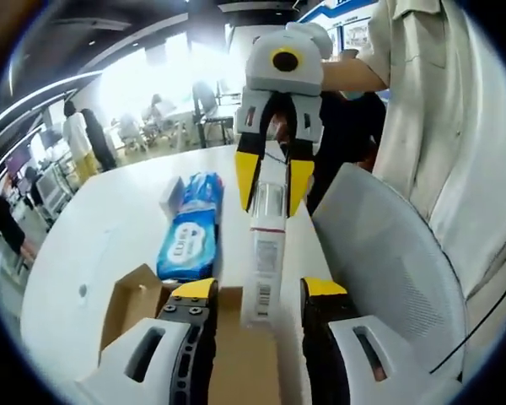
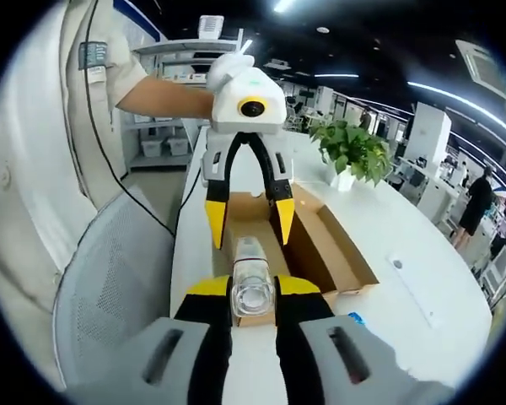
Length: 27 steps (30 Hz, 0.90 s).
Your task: Operate the shoe box by opening the lid, removing the specified soft item, and placing it in the target area until the item is outside and the box remains undamaged.
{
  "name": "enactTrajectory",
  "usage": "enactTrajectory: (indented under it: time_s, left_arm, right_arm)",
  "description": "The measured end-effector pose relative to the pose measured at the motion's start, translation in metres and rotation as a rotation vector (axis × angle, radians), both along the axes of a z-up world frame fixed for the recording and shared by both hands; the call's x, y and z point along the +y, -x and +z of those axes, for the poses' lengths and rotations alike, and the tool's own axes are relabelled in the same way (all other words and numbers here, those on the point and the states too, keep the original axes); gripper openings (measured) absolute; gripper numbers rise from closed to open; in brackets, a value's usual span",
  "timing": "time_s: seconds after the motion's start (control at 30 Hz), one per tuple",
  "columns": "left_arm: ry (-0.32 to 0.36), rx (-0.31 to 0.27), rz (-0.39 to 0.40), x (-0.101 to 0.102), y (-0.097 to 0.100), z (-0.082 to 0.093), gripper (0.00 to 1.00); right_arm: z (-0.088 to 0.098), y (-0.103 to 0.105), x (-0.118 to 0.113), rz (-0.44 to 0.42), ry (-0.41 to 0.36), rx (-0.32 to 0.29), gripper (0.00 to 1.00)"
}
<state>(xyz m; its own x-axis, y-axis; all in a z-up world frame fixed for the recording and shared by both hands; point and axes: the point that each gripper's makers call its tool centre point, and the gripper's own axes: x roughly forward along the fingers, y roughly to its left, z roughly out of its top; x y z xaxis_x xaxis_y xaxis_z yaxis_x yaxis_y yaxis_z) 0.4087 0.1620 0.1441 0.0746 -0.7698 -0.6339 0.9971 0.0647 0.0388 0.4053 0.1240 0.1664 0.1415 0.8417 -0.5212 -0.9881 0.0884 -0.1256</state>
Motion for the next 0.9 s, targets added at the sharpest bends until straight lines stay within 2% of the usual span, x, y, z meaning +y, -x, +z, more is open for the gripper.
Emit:
enactTrajectory:
  time_s: [0.5,0.9]
  left_arm:
    - [0.066,0.019,0.160,0.015,0.001,-0.009,0.41]
    - [0.095,0.020,0.327,0.052,-0.006,-0.010,0.43]
  right_arm:
    - [-0.006,-0.027,-0.021,0.021,0.119,-0.024,0.15]
    - [-0.001,-0.055,-0.030,0.076,0.234,-0.072,0.15]
